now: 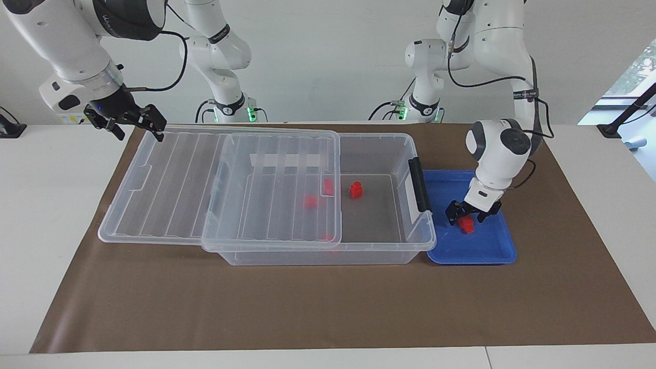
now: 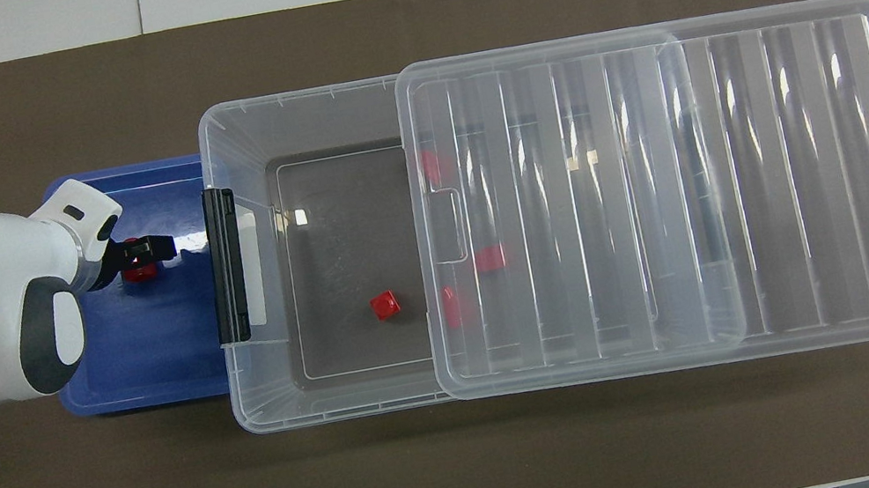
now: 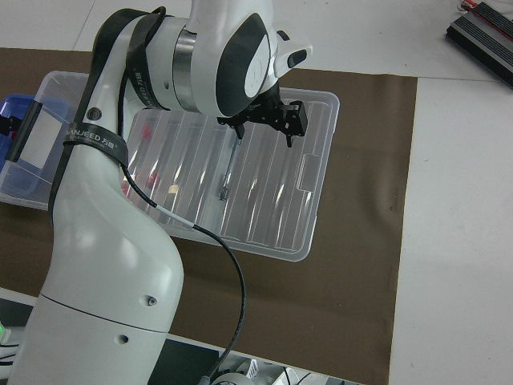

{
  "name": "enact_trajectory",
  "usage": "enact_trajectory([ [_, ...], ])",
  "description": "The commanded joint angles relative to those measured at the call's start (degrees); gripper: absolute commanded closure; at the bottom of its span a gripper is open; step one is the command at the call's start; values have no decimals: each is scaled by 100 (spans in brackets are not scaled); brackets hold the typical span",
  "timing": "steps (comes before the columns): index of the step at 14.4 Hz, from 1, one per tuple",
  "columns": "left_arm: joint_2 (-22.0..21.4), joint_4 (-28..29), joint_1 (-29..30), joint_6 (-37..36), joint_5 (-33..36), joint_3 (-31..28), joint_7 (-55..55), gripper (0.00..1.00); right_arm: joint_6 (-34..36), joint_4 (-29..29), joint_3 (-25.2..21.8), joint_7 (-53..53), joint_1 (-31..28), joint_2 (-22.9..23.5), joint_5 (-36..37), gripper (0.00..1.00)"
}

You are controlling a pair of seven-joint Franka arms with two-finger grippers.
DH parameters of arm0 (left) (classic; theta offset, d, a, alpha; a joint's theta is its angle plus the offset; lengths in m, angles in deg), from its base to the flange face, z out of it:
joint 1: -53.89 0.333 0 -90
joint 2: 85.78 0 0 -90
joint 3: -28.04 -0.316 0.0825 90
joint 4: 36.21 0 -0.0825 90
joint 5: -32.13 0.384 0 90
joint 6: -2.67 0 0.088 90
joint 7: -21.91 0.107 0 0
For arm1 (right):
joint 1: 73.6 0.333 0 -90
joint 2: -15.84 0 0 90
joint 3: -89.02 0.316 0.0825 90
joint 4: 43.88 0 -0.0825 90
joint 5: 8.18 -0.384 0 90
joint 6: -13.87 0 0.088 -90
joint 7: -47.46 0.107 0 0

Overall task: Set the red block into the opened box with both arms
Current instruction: 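Close the left gripper on the red block and lift it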

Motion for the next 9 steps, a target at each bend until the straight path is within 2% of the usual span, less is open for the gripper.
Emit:
enact_trajectory([
  [1,-93,93,-74,-203,-53,-67,-36,0,18,-130,18,-57,-13,-102,60,0],
  [4,-93,84,-66,-195,-44,-67,-1,1,-17,-148,18,-198,-13,-111,60,0],
  [5,-84,84,-74,-151,-53,-67,-18,34,-70,-165,18,-198,-21,-111,60,0],
  [6,-75,67,-66,-151,-44,-67,-18,95,-96,-183,18,-172,-13,-111,60,0],
  [7,-67,58,-66,-125,-44,-76,-27,100,-105,-174,18,-155,-4,-111,60,0],
  [9,-93,49,-30,-133,-36,-76,-27,100,-97,-174,18,-146,-4,-111,60,0],
])
